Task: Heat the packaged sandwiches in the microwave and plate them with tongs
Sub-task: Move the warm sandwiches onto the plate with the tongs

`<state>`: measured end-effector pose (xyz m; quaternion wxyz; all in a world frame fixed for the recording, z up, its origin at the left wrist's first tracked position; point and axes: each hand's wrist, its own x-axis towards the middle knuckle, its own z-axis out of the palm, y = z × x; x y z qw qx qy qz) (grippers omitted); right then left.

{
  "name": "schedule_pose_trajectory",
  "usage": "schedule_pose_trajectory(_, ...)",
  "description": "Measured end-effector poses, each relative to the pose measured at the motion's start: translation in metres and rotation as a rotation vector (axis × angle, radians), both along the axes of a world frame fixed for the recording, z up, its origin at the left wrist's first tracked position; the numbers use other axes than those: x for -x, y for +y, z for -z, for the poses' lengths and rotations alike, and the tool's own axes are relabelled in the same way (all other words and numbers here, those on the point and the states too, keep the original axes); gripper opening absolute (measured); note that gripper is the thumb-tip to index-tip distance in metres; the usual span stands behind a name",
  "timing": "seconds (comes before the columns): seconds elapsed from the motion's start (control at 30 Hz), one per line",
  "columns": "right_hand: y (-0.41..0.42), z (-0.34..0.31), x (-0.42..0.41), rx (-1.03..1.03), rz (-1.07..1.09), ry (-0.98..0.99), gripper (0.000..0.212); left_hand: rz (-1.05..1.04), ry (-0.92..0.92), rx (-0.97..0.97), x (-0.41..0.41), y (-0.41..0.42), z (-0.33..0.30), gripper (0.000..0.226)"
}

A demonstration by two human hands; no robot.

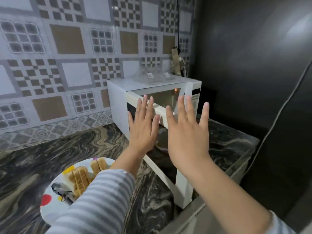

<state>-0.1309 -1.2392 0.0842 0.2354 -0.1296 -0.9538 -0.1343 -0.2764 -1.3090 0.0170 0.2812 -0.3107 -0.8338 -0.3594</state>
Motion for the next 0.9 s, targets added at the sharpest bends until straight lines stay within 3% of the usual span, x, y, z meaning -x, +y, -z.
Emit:
schedule_pose_trajectory(0.37, 0.127, 0.003, 0.045, 0.129, -0.069, -0.022, 0.063, -0.12, 0.03, 0.082, 0.02, 0.069, 0.008, 0.057)
schedule_pose_trajectory(0.6, 0.228, 0.0, 0.118, 0.222, -0.264, -0.088, 0.052, -0.3, -0.027, 0.03, 0.035, 0.163, 0.021, 0.065)
schedule_pose_trajectory(0.77, 0.278, -0.009, 0.175, 0.305, -0.409, -0.183, 0.048, -0.172, -0.031, -0.058, 0.034, 0.245, 0.045, 0.067)
schedule_pose_trajectory(0.9, 0.301, -0.014, 0.211, 0.438, -0.518, -0.201, 0.05, -0.003, -0.079, -0.152, 0.049, 0.289, 0.059, 0.08)
